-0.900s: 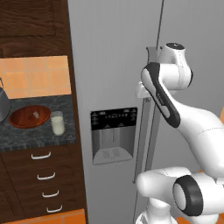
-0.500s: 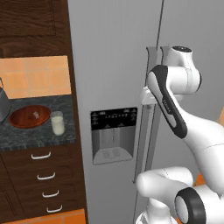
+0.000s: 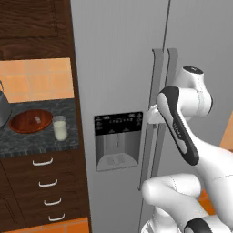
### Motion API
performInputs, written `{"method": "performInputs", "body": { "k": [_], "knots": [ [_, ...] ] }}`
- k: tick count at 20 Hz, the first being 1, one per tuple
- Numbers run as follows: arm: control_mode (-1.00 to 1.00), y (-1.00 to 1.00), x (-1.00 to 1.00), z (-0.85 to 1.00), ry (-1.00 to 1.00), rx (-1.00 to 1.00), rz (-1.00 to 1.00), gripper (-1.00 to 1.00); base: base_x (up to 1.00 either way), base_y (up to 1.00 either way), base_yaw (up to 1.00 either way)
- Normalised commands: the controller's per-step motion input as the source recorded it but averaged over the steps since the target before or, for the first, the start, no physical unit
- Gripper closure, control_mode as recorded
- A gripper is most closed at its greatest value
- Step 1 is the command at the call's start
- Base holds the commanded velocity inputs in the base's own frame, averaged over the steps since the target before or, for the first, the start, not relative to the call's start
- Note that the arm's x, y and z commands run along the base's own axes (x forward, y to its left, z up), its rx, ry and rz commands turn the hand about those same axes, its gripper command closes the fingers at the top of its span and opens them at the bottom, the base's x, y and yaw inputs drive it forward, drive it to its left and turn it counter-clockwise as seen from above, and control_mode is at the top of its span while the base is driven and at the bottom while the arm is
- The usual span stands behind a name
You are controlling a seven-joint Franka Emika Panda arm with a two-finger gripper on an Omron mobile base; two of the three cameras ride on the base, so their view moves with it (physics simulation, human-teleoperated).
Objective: Grab a lemon wedge from the fridge and one ice cube from the ice bowl, and put them in the glass of lemonade.
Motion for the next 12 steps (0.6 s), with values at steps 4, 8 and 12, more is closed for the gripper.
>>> {"method": "performInputs", "body": {
  "k": [4,8,12],
  "knots": [
    [-1.0,1.0,-0.17,-0.25,0.05,-0.04,0.0,-1.0,0.0,0.0,0.0],
    [-1.0,1.0,0.32,-0.2,0.17,-0.11,0.0,-1.0,0.0,0.0,0.0],
    [-1.0,-0.2,-0.05,-0.01,0.18,0.05,-0.05,-1.0,0.0,0.0,0.0]
  ]
}}
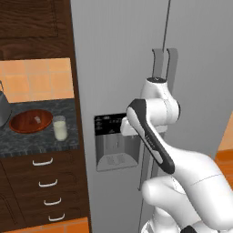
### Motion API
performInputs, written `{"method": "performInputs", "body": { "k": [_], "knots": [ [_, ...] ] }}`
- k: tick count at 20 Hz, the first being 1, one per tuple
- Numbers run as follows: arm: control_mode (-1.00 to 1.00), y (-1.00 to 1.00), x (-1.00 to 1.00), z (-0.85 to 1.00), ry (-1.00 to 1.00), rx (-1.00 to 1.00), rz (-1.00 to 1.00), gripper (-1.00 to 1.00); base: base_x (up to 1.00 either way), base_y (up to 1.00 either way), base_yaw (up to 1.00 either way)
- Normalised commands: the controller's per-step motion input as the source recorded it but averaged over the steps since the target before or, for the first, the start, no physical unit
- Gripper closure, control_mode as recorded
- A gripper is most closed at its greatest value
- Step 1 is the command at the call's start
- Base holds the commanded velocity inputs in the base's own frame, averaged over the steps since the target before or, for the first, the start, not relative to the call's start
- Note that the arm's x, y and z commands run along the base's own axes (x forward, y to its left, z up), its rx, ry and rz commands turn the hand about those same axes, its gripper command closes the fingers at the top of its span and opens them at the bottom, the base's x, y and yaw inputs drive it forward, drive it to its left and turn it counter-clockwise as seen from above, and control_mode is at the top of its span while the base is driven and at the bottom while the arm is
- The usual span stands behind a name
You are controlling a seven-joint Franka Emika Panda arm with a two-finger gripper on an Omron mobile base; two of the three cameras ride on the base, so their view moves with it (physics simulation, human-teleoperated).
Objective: Grab a lemon wedge from the fridge and one ice cube from the ice bowl, and put them in the glass of lemonade.
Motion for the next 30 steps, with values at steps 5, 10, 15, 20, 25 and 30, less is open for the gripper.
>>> {"method": "performInputs", "body": {
  "k": [5,10,15,20,25,30],
  "knots": [
    [-1.0,-0.27,-0.01,0.0,0.12,0.02,-0.01,-1.0,0.0,0.0,0.0],
    [-1.0,-0.02,-0.15,-0.26,0.02,0.04,0.0,-1.0,0.0,0.0,0.0],
    [-1.0,0.27,-0.17,-0.38,0.0,0.04,0.0,-1.0,0.0,0.0,0.0],
    [1.0,0.0,0.0,0.0,0.0,0.0,0.0,-1.0,-0.12,0.95,0.0],
    [1.0,0.0,0.0,0.0,0.0,0.0,0.0,-1.0,0.2,1.0,-0.04],
    [1.0,0.0,0.0,0.0,0.0,0.0,0.0,-1.0,0.97,0.94,-0.3]
  ]
}}
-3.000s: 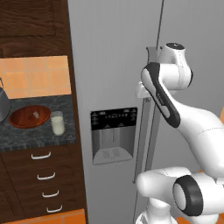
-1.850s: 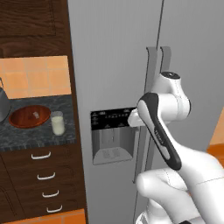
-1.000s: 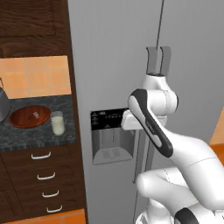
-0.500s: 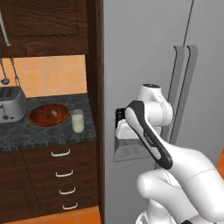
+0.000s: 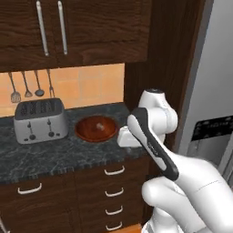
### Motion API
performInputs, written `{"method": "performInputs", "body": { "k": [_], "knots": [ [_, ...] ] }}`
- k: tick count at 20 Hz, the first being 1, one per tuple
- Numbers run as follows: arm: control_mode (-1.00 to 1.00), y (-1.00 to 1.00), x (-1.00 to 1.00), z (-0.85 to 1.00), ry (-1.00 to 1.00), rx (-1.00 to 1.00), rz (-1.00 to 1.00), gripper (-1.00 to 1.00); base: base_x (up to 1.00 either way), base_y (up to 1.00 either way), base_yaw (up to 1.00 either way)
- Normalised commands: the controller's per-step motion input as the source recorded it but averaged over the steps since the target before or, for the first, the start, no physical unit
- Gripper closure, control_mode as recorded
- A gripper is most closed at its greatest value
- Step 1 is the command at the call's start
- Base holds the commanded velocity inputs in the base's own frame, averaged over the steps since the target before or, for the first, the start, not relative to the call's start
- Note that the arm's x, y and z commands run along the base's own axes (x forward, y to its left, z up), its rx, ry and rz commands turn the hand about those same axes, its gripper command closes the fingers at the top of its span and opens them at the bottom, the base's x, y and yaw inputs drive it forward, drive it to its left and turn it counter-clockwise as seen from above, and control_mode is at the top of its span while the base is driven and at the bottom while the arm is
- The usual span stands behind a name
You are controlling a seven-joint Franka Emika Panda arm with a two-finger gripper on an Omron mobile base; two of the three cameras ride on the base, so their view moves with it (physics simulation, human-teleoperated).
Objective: Grab a lemon wedge from the fridge and one ice cube from the ice bowl, and put them in the glass of lemonade.
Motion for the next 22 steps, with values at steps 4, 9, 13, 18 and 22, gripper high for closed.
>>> {"method": "performInputs", "body": {
  "k": [4,9,13,18,22],
  "knots": [
    [1.0,0.0,0.0,0.0,0.0,0.0,0.0,-1.0,0.51,0.56,-0.47],
    [-1.0,0.39,0.52,-0.6,0.06,0.0,-0.16,-1.0,0.22,0.04,-0.13],
    [-1.0,0.99,0.6,-0.28,0.0,-0.08,-0.05,-1.0,0.0,0.0,0.0],
    [-1.0,0.63,0.64,-0.04,-0.06,-0.09,0.07,-1.0,0.0,0.0,0.0],
    [-1.0,0.34,0.99,-0.13,-0.06,-0.07,0.17,-1.0,0.0,0.0,0.0]
  ]
}}
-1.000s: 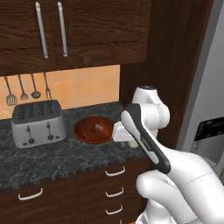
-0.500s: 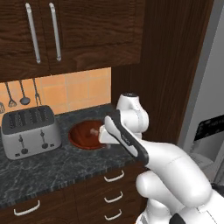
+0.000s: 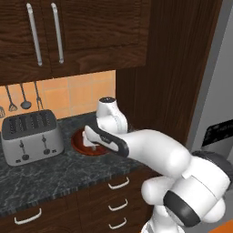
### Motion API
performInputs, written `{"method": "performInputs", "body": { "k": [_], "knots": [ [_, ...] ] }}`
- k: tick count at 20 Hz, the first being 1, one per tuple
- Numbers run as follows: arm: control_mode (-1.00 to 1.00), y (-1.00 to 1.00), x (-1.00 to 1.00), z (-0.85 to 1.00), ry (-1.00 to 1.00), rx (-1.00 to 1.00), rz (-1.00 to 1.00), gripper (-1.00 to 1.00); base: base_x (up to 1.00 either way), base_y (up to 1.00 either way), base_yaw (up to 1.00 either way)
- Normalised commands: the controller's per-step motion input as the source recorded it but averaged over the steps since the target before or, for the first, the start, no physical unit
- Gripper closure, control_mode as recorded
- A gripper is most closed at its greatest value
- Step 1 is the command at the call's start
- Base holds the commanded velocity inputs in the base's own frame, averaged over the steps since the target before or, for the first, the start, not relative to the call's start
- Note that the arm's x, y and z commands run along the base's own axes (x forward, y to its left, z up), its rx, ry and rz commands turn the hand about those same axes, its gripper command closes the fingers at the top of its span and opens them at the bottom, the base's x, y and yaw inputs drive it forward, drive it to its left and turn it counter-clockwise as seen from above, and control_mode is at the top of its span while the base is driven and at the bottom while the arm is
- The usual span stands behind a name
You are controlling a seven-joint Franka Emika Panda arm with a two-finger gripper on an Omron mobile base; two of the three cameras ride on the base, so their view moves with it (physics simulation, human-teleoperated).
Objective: Grab a lemon wedge from the fridge and one ice cube from the ice bowl, and put them in the glass of lemonade.
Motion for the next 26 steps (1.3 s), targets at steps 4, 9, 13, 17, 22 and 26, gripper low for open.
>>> {"method": "performInputs", "body": {
  "k": [4,9,13,17,22,26],
  "knots": [
    [-1.0,0.01,1.0,-0.47,-0.01,0.0,0.04,-1.0,0.0,0.0,0.0],
    [-1.0,-0.27,0.28,-0.02,0.0,0.0,0.0,-1.0,0.0,0.0,0.0],
    [-1.0,0.0,0.48,-0.11,0.0,0.0,0.0,-1.0,0.0,0.0,0.0],
    [-1.0,0.0,0.46,-0.2,0.0,0.0,0.0,-1.0,0.0,0.0,0.0],
    [-1.0,0.1,0.0,-0.17,-0.01,-0.01,0.0,-1.0,0.0,0.0,0.0],
    [-1.0,0.09,0.05,-0.11,0.0,0.0,0.0,-1.0,0.0,0.0,0.0]
  ]
}}
